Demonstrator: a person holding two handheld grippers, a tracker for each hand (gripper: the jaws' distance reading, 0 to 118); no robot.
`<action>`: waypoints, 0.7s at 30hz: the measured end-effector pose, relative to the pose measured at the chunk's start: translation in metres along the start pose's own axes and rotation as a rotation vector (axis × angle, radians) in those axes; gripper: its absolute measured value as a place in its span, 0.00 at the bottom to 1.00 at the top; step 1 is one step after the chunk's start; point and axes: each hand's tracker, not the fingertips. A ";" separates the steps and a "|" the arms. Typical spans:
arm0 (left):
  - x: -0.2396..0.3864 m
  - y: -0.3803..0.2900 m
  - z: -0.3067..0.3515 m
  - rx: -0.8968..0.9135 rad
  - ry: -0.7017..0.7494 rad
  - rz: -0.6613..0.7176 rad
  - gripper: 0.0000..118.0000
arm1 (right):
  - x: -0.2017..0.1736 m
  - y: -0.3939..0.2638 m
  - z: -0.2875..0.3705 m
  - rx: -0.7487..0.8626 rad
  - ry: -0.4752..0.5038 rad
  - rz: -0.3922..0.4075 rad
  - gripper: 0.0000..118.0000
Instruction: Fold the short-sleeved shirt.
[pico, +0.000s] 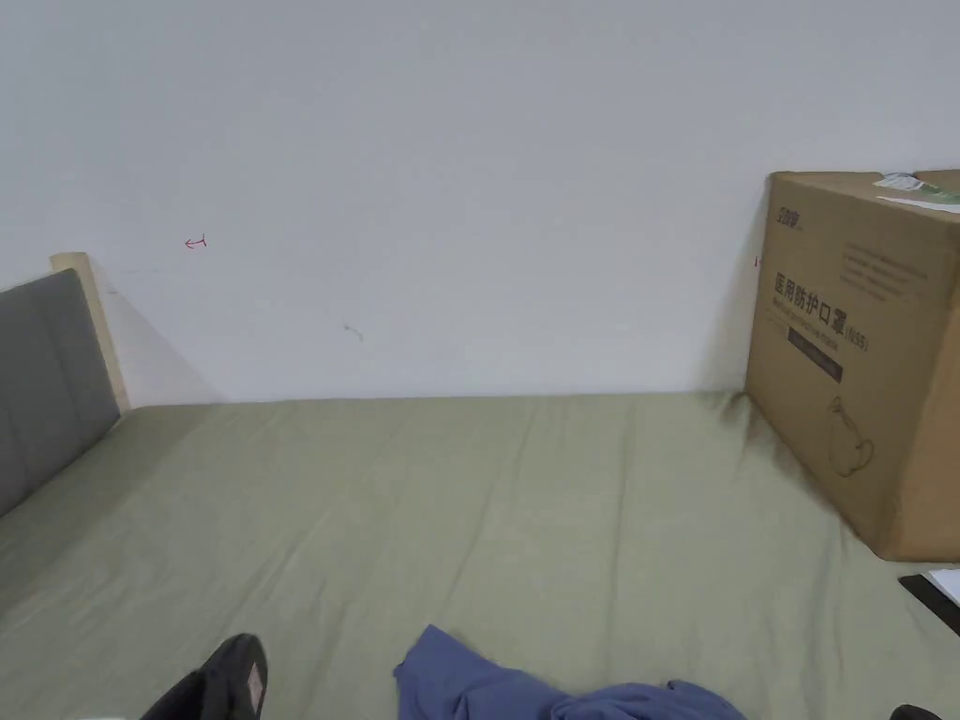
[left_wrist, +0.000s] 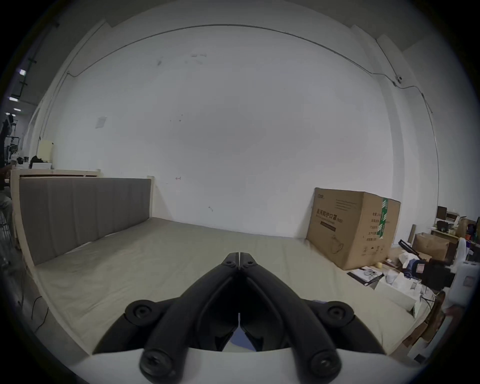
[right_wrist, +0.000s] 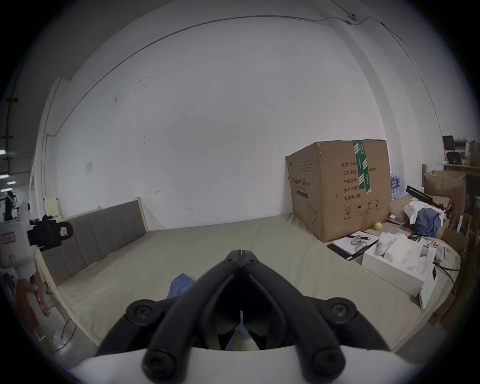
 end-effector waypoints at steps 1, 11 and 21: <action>-0.002 -0.001 -0.001 -0.015 0.002 -0.001 0.00 | 0.000 0.000 0.001 -0.009 -0.001 0.009 0.00; 0.004 0.042 -0.099 -0.313 -0.093 -0.021 0.00 | 0.001 0.019 -0.006 -0.046 0.047 -0.098 0.00; -0.016 -0.073 -0.374 -1.229 -0.066 0.128 0.88 | 0.015 0.004 -0.039 -0.125 0.071 -0.097 0.00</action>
